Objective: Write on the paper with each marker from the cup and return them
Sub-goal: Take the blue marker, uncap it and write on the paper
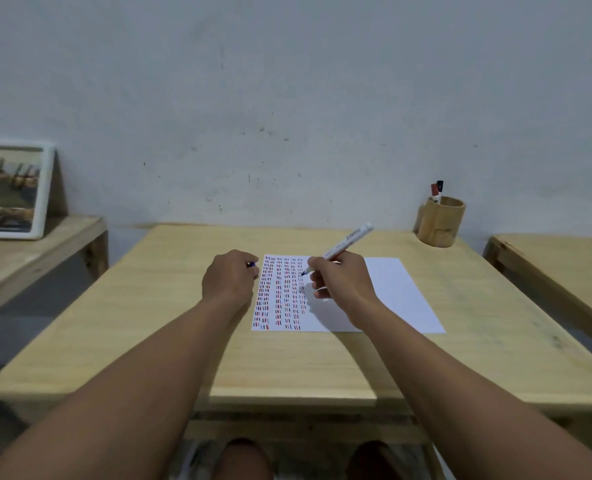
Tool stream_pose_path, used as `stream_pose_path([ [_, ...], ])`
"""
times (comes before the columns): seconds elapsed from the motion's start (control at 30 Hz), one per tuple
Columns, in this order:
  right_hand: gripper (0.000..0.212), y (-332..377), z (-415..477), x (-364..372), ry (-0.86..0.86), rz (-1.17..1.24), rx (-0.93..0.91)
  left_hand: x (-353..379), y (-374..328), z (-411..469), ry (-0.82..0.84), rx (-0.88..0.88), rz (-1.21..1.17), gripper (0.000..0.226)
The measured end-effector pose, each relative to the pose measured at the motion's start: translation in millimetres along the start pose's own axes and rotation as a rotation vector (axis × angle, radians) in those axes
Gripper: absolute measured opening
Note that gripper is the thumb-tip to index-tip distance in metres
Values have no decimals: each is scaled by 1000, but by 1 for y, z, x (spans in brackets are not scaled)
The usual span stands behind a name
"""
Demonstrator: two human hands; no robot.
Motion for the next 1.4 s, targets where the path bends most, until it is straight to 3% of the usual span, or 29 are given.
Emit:
stream_pose_path([
  [0.23,20,-9,-5,-11,-56,-198,-93,0,2,-8,14,26,37,54],
  [0.4,13,-13,-17,-14,-110,-345,-163,-8,12,-29,-2,98,155,42],
  [0.57,17,-10,-25,-8,-53,-430,-214,1,24,-46,206,187,386,52],
  [0.7,20,-11,-27,-6,-34,-458,-234,6,25,-47,237,223,457,55],
  [1.17,22,-15,-21,-1,-11,-492,-255,10,30,-46,246,205,457,57],
  [1.4,26,-14,-18,-9,-72,-405,-185,-3,21,-37,101,131,355,48],
])
Point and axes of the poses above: each hand's wrist, its own z-axis towards the middle knuckle, its own x-axis out of the palm, y = z × x, the point moved 8 cm from there along z, towards the middle knuckle, and after that the axes turned 12 degrees about -y, right-handed, at the moved point
